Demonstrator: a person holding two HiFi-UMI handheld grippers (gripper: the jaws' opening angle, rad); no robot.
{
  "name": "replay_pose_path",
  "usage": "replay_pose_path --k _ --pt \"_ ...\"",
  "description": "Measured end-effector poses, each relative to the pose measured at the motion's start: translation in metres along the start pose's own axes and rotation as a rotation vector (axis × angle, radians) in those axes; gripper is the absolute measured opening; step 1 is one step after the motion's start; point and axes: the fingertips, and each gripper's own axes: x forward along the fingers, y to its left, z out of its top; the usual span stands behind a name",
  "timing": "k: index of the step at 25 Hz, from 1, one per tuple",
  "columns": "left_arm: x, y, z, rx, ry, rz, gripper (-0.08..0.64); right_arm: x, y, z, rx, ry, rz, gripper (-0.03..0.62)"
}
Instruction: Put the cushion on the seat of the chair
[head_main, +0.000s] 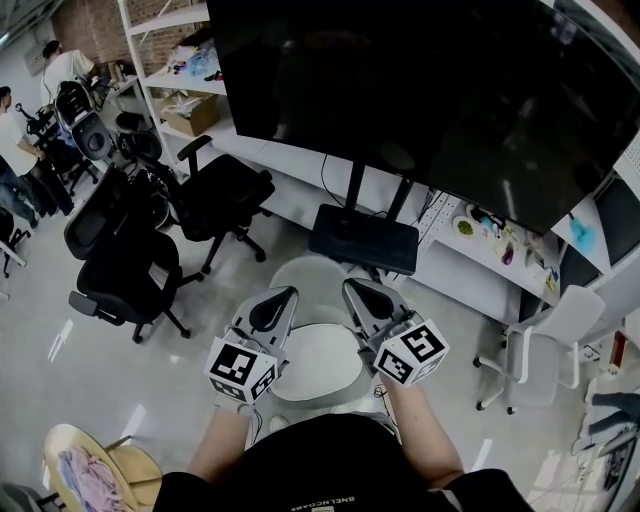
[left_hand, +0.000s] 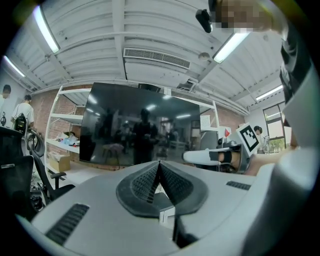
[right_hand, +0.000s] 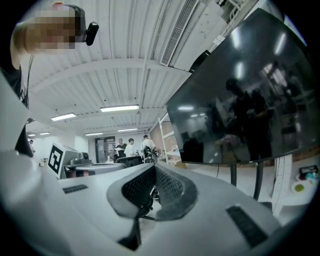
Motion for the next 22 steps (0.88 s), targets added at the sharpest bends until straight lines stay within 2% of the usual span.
replay_pose_path --k 22 --pt "-0.0087 0.0000 -0.0051 0.011 0.008 0.057 0.011 -0.0008 0.0006 -0.0076 0.003 0.014 0.014 0.008"
